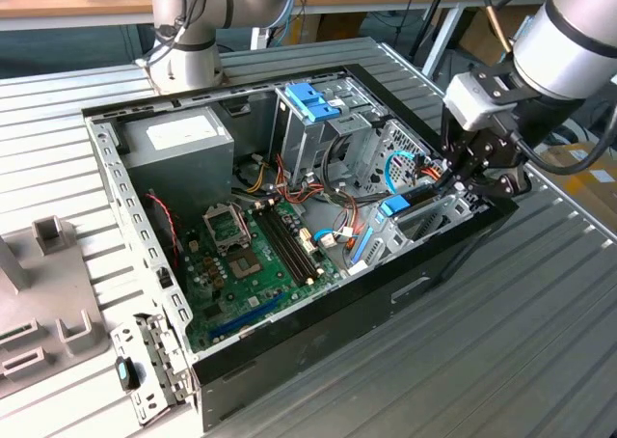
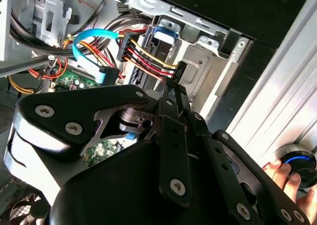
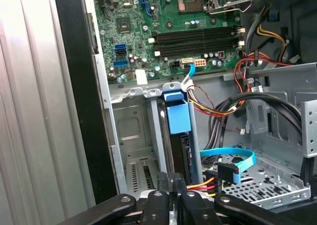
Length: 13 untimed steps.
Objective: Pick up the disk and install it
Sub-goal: 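Insert the first disk wire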
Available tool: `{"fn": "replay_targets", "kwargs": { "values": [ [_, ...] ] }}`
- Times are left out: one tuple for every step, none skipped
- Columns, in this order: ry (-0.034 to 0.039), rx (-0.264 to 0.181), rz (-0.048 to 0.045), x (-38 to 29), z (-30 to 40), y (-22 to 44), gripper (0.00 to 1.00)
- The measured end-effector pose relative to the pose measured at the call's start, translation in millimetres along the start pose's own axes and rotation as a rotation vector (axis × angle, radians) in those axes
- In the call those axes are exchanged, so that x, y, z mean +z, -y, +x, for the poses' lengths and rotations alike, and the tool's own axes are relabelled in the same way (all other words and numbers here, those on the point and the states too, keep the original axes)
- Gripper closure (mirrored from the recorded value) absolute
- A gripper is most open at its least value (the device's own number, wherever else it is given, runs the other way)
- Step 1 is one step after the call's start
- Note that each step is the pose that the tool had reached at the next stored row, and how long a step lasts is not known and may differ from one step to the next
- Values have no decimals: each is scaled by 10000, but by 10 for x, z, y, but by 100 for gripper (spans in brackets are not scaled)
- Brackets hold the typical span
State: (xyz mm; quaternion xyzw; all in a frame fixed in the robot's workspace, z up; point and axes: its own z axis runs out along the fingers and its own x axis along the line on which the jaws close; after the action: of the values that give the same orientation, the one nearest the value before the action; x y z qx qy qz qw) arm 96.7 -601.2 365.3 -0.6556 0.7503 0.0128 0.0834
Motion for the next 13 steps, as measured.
{"fn": "replay_targets", "kwargs": {
  "values": [
    [-38, -27, 2, 2, -17, -8, 84],
    [-83, -58, 4, 5, -38, -19, 84],
    [-145, -102, 8, 10, -69, -35, 84],
    [-195, -135, 10, 14, -94, -46, 84],
    [-237, -163, 12, 18, -117, -54, 84],
    [-288, -200, 14, 26, -151, -63, 84],
    [-319, -224, 16, 30, -178, -67, 84],
    [-336, -234, 16, 34, -198, -71, 84],
    [-381, -256, 20, 42, -240, -77, 84],
    [-425, -270, 24, 46, -265, -81, 84],
    [-477, -285, 30, 51, -287, -84, 84],
    [-580, -309, 40, 58, -314, -89, 84],
    [-675, -330, 50, 61, -332, -91, 84]
  ]
}}
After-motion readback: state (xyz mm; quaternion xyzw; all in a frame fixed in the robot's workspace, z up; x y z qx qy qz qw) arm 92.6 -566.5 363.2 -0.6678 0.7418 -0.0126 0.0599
